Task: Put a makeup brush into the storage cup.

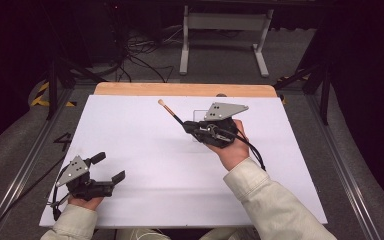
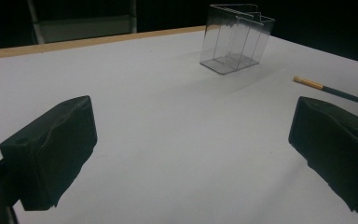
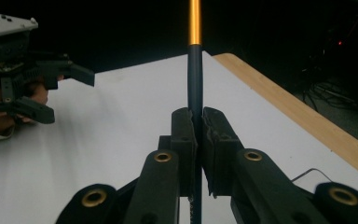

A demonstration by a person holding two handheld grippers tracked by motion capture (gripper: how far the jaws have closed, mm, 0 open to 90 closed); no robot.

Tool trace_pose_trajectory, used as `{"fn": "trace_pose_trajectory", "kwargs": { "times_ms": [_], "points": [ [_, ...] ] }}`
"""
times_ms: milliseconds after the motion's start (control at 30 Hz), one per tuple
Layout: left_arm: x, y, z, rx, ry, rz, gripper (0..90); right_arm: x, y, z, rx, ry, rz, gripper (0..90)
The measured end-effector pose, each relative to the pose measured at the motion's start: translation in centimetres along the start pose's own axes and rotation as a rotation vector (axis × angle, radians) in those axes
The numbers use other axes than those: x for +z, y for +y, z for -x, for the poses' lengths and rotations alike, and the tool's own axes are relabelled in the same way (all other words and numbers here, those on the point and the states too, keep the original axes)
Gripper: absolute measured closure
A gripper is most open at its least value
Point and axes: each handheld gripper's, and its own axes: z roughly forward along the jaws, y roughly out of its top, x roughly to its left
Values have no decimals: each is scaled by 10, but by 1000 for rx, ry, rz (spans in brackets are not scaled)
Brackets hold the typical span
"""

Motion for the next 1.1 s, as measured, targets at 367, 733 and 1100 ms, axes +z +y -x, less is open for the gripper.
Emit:
{"fn": "trace_pose_trajectory", "kwargs": {
  "times_ms": [367, 733, 1100],
  "points": [
    [0, 0, 0, -1, 0, 0, 15, -11, -7, 13, 40, -39, 96, 840],
    [0, 0, 0, -3, 0, -2, 15, -22, -18, 31, 65, -95, 194, 839],
    [1, 0, 0, -4, 1, 0, 15, -30, -27, 48, 88, -153, 230, 838]
  ]
}}
